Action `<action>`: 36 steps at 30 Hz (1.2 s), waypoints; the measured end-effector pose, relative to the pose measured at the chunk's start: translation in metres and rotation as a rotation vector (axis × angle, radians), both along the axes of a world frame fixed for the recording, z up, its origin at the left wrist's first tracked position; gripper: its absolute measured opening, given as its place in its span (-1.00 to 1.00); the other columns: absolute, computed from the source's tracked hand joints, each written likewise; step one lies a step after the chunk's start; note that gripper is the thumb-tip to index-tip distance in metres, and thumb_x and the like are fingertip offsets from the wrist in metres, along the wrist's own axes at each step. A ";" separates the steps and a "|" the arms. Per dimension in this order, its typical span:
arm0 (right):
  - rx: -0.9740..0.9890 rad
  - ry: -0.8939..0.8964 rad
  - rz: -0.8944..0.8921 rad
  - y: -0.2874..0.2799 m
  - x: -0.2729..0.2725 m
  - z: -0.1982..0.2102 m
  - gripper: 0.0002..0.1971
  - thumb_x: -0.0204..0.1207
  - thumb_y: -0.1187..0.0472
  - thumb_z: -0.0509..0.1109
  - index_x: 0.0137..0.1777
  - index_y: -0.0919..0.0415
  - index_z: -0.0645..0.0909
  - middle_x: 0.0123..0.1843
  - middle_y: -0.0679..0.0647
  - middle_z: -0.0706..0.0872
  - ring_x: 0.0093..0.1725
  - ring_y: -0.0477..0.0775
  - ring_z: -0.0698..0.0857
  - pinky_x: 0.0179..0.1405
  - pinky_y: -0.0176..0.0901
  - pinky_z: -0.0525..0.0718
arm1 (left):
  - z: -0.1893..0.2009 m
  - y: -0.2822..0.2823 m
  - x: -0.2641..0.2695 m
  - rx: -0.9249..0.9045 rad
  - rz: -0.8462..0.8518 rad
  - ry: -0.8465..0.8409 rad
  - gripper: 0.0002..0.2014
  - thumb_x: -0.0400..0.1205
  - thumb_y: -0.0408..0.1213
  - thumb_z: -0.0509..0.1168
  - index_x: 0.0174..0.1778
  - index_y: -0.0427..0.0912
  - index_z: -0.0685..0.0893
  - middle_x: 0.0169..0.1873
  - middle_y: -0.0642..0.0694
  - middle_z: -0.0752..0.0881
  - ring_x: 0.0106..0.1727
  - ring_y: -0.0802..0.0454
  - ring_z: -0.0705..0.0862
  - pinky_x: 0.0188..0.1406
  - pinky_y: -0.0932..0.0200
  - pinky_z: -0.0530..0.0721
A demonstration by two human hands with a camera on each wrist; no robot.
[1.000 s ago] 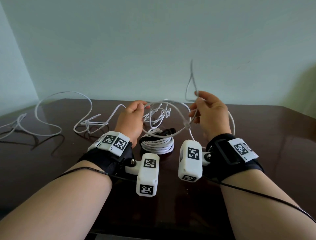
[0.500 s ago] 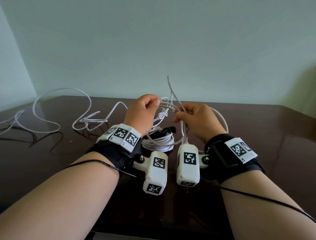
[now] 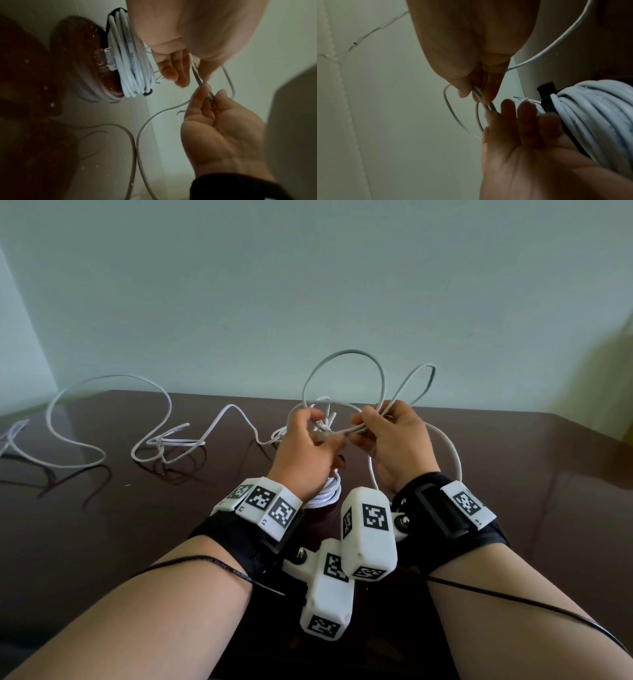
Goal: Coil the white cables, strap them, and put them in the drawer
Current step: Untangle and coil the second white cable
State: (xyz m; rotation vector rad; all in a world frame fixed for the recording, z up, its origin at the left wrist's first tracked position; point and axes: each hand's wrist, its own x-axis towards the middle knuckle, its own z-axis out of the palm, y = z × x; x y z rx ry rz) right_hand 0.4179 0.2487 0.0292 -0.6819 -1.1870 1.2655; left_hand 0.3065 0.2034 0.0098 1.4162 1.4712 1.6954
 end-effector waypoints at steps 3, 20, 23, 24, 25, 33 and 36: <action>0.050 -0.125 0.013 -0.003 -0.002 0.000 -0.82 0.56 0.43 0.29 -0.23 0.19 0.49 -0.30 0.07 0.70 -0.37 -0.04 0.64 -0.35 -0.27 0.66 | -0.003 0.002 -0.004 0.036 0.055 -0.029 -0.68 0.65 -0.40 0.22 0.21 0.04 0.33 -0.31 -0.12 0.67 -0.55 0.11 0.57 -0.40 0.11 0.60; 0.039 -0.180 -0.021 0.004 0.009 0.003 -0.87 0.54 0.45 0.30 0.02 0.29 0.47 -0.41 0.05 0.75 -0.60 -0.11 0.49 -0.68 -0.30 0.41 | 0.003 0.000 -0.044 0.045 0.125 0.217 -0.56 0.73 -0.30 0.10 0.53 0.14 0.39 -0.33 0.16 0.65 -0.49 0.20 0.48 -0.28 0.25 0.49; 0.087 -0.320 0.016 0.002 0.010 0.004 -0.85 0.55 0.47 0.26 -0.05 0.21 0.47 -0.38 0.05 0.75 -0.57 -0.08 0.51 -0.63 -0.25 0.47 | 0.008 -0.004 -0.047 0.022 0.172 0.354 -0.52 0.74 -0.25 0.06 0.58 0.22 0.28 -0.28 0.16 0.62 -0.45 0.23 0.49 -0.38 0.42 0.45; 0.109 -0.355 0.035 0.000 0.008 0.003 -0.83 0.56 0.48 0.24 -0.09 0.19 0.46 -0.37 0.05 0.76 -0.56 -0.05 0.53 -0.60 -0.23 0.50 | 0.007 -0.005 -0.047 0.037 0.193 0.346 -0.51 0.74 -0.25 0.05 0.59 0.24 0.24 -0.29 0.14 0.62 -0.45 0.22 0.50 -0.37 0.40 0.46; 0.125 -0.362 0.049 -0.001 0.006 0.002 -0.82 0.56 0.49 0.22 -0.12 0.19 0.44 -0.36 0.05 0.76 -0.54 -0.04 0.54 -0.57 -0.20 0.54 | 0.006 -0.005 -0.047 0.062 0.208 0.285 -0.49 0.74 -0.26 0.06 0.59 0.25 0.21 -0.30 0.11 0.63 -0.45 0.18 0.51 -0.34 0.33 0.49; 0.094 -0.067 0.246 -0.011 -0.016 -0.009 -0.76 0.63 0.51 0.13 -0.15 0.17 0.39 -0.20 0.13 0.75 -0.38 0.01 0.60 -0.41 -0.23 0.67 | -0.002 0.001 -0.030 0.110 -0.203 -0.600 -0.80 0.76 -0.31 0.07 -0.11 -0.13 0.57 -0.26 -0.13 0.73 -0.21 -0.05 0.66 -0.25 0.15 0.62; 0.135 -0.164 0.256 -0.012 -0.016 -0.011 -0.77 0.60 0.51 0.20 -0.17 0.17 0.44 -0.25 0.07 0.78 -0.39 0.04 0.60 -0.45 -0.25 0.60 | 0.000 0.000 -0.031 0.062 -0.178 -0.589 -0.80 0.77 -0.31 0.03 -0.07 -0.09 0.53 -0.41 -0.09 0.73 -0.24 -0.09 0.72 -0.27 0.09 0.70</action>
